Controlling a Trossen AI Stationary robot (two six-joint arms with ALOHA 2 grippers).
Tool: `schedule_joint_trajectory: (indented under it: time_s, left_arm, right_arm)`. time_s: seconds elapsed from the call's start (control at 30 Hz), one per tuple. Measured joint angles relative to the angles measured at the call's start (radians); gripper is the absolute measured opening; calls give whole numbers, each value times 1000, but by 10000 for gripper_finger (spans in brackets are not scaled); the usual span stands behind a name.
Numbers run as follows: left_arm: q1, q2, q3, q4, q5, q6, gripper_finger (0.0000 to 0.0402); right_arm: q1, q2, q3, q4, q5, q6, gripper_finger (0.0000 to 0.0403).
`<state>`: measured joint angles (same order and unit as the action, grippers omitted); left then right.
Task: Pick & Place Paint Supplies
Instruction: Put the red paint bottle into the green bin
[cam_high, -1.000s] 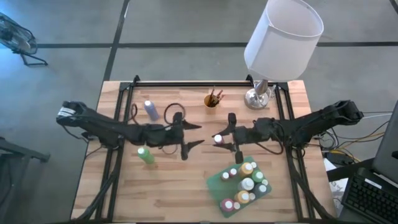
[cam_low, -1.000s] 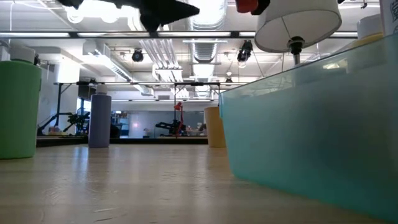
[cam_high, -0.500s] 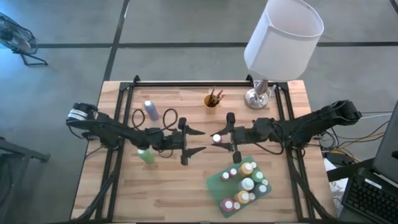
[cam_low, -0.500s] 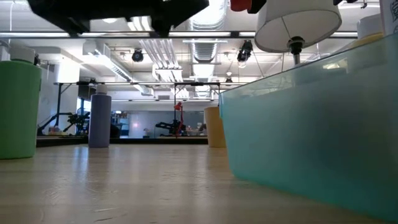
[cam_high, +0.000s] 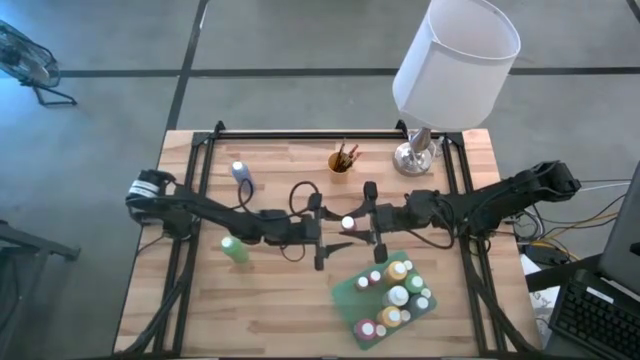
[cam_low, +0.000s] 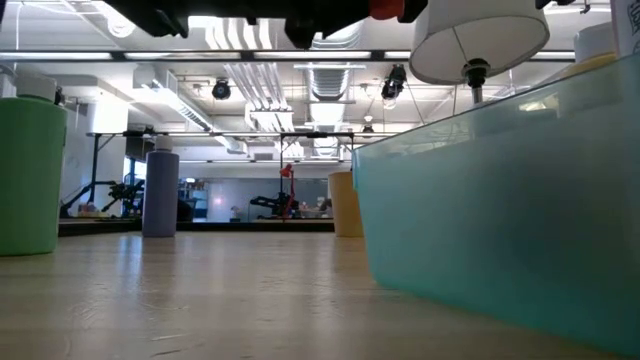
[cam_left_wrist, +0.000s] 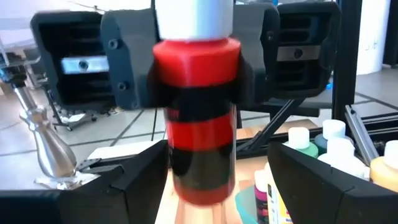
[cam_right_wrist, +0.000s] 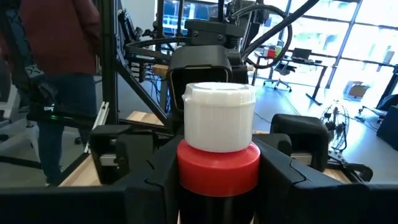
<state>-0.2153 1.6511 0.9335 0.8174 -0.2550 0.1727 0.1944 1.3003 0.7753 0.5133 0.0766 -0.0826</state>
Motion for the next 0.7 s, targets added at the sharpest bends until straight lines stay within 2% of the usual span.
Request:
schedule_joint_trajectory:
  time_s: [0.27,0.7]
  left_arm:
    - [9,24,44,1,0,16,278]
    - [23,24,45,0,0,9,277]
  right_arm:
    - [0,0,0,0,-8,1,134]
    - [5,0,0,22,-10,-3,136]
